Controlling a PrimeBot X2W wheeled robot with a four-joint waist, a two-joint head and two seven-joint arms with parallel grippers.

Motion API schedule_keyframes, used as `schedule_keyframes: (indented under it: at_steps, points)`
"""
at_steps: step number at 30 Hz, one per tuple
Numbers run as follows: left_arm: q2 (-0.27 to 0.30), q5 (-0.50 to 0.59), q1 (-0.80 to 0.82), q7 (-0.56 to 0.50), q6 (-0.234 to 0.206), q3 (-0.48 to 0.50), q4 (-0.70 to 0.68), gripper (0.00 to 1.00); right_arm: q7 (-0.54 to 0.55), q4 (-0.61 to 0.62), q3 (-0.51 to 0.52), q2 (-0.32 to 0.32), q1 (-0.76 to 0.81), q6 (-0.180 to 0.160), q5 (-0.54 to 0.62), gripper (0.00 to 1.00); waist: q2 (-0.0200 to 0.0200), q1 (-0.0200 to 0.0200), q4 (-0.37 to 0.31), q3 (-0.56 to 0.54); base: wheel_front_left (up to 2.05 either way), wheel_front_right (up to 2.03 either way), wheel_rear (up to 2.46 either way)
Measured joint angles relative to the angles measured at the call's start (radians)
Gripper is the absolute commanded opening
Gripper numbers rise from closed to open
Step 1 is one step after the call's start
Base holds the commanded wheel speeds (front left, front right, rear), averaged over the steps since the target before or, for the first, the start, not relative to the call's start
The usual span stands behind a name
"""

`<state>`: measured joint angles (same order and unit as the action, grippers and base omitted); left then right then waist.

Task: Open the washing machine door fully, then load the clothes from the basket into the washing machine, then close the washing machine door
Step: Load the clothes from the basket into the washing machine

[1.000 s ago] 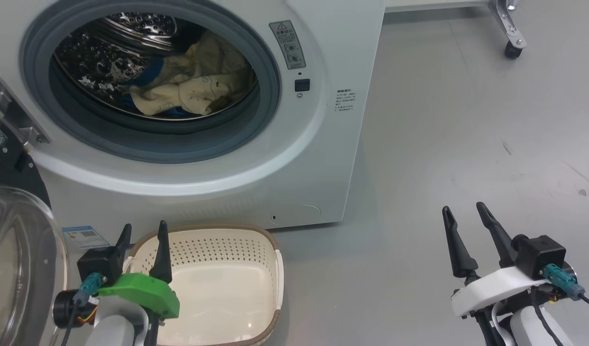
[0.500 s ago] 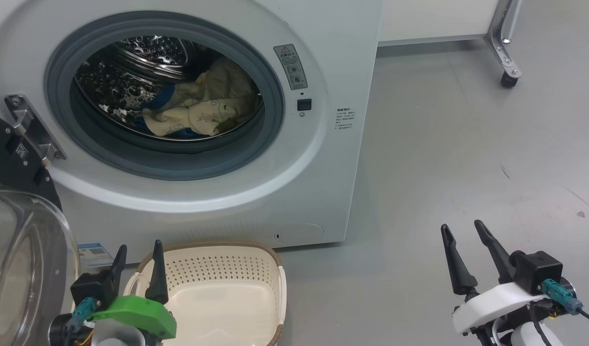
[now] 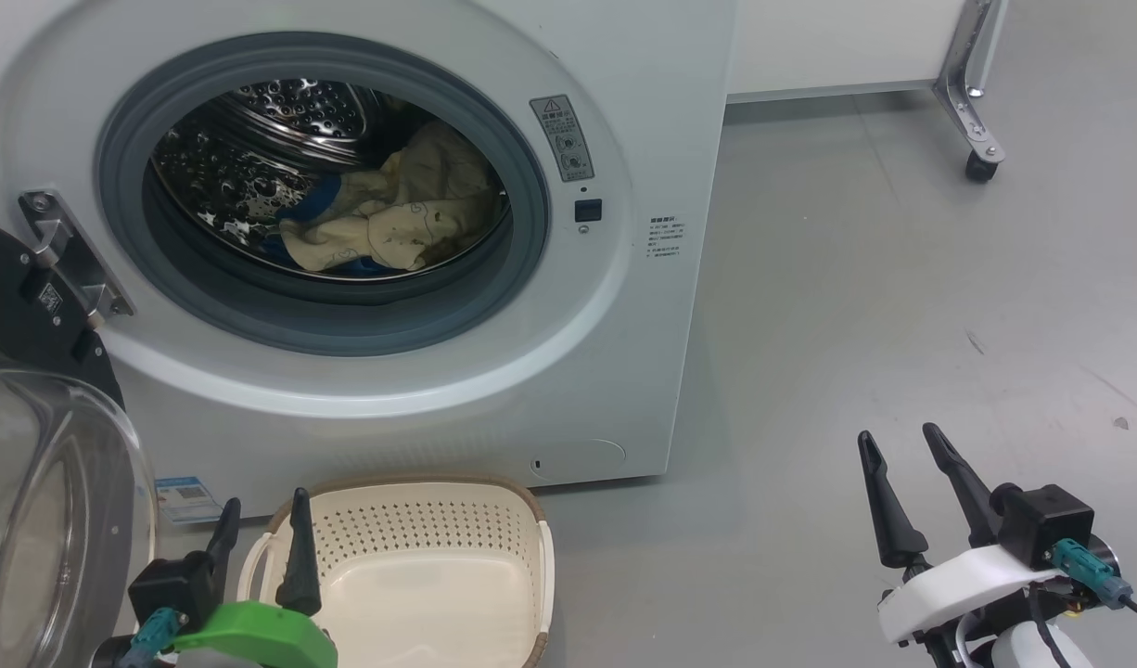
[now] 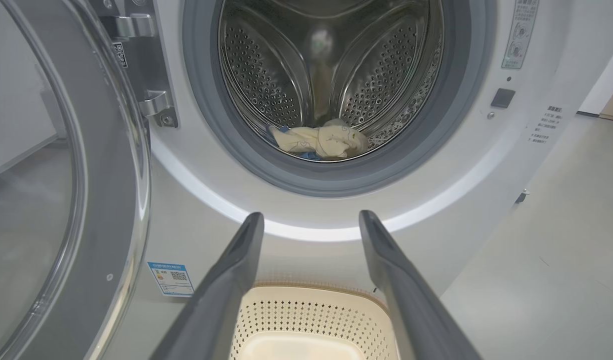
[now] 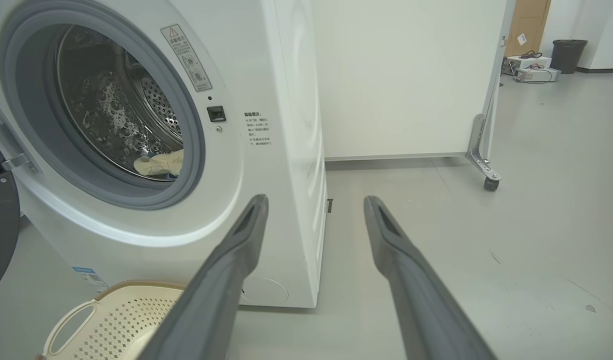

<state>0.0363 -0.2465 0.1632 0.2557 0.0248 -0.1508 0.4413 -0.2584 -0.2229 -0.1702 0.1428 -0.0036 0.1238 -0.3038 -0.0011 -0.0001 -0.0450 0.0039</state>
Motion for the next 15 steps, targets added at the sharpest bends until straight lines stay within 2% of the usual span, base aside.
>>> schedule_keyframes:
  at_steps: [15]
  points:
    - [0.0, 0.002, -0.029, 0.0, 0.0, 0.014, -0.043, 1.0, 0.0, 0.005, -0.001, 0.0, 0.011, 0.0, 0.0, 1.0, 0.0, 0.0, 0.001, 0.008, 0.0, 0.0, 0.0]
